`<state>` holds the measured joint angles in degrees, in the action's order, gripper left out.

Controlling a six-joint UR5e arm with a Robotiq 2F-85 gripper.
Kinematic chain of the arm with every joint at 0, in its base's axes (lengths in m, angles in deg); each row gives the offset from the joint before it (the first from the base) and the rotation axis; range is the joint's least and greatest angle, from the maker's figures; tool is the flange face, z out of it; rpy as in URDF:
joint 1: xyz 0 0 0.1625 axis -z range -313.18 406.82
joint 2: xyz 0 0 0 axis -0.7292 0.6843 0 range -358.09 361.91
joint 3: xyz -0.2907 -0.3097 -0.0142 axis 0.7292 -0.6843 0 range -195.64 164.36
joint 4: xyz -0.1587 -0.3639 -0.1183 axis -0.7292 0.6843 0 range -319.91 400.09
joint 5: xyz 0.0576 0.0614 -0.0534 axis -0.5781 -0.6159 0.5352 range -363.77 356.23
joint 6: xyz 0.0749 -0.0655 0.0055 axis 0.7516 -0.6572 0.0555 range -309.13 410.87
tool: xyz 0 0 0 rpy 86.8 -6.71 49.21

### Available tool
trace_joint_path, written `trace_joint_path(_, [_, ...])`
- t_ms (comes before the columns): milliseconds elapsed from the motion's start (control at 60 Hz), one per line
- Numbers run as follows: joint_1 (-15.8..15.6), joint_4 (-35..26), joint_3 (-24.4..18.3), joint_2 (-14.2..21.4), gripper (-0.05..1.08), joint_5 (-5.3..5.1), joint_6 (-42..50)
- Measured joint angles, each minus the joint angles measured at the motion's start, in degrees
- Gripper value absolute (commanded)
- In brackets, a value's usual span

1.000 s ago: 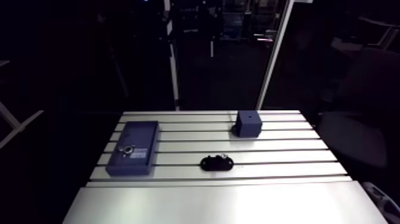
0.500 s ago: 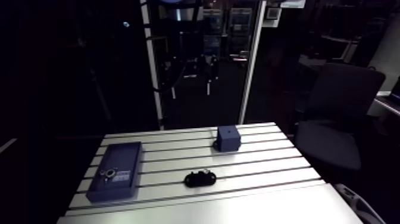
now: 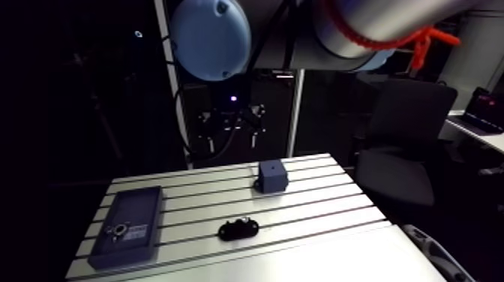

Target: Pick up the M10 bolt and insert it into the hole until fully seated.

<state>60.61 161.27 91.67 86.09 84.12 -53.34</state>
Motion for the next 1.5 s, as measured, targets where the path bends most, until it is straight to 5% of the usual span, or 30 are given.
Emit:
trace_joint_path(900, [3.59, 5.47, 8.77, 0.07, 0.02, -1.52, -5.18])
trace_joint_path(1500, [3.55, 11.16, 13.28, -0.08, 0.03, -1.20, -5.62])
